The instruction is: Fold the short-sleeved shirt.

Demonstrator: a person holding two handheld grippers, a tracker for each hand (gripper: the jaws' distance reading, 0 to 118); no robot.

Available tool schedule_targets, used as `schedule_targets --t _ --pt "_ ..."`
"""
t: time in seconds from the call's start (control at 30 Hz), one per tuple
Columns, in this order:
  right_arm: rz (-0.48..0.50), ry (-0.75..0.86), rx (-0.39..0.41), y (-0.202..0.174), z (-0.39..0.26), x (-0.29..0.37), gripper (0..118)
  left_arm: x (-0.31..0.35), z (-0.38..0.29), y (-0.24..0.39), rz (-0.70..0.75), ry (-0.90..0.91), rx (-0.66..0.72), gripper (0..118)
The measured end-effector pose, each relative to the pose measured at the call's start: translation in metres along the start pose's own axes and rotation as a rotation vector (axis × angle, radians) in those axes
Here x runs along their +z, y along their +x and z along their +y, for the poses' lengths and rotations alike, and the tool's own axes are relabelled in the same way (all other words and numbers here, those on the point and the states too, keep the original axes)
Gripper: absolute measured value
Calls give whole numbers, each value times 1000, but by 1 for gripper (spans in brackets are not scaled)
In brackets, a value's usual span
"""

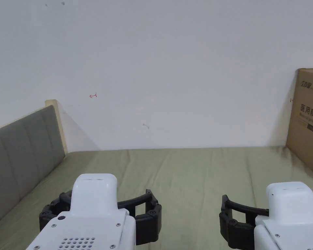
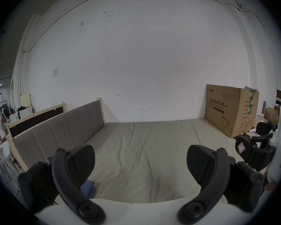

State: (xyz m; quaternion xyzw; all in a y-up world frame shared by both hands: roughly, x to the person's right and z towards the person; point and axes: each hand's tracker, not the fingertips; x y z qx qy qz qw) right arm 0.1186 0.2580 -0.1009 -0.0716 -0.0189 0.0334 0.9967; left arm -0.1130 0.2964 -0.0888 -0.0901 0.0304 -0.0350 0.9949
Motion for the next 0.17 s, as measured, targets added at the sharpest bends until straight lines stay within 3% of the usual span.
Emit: schedule_targets --t 0.17 --pt "-7 8 5 0 1 0 116 0 -4 3 11 33 -22 115"
